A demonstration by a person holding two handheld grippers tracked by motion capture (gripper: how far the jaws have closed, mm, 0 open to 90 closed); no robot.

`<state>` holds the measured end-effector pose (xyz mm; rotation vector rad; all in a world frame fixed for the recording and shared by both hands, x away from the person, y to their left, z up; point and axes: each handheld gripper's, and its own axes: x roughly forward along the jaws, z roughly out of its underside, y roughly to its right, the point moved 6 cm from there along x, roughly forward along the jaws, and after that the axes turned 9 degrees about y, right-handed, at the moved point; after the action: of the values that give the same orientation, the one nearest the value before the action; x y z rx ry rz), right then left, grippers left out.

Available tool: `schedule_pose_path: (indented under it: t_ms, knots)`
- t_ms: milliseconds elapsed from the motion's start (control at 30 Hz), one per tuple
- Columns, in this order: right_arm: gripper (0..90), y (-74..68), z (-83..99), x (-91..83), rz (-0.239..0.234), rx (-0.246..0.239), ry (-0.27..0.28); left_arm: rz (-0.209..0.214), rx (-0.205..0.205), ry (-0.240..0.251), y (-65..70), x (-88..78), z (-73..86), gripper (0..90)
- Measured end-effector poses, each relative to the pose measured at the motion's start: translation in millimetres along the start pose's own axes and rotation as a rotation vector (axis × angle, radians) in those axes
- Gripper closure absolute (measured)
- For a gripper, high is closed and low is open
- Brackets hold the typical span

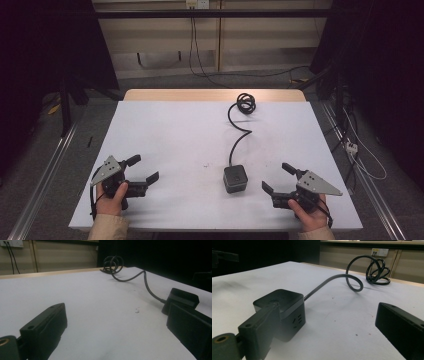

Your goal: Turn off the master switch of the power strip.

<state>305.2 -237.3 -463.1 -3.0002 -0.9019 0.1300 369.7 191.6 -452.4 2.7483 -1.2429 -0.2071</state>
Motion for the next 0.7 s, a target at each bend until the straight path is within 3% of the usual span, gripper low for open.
schedule_pose_path:
  t_ms: [700]
  knots:
    - [10.6,-1.0,-5.3,4.2,0.001,-0.015,-0.011,0.003,-0.001,0.01,0.6,-0.4,-1.2,2.7]
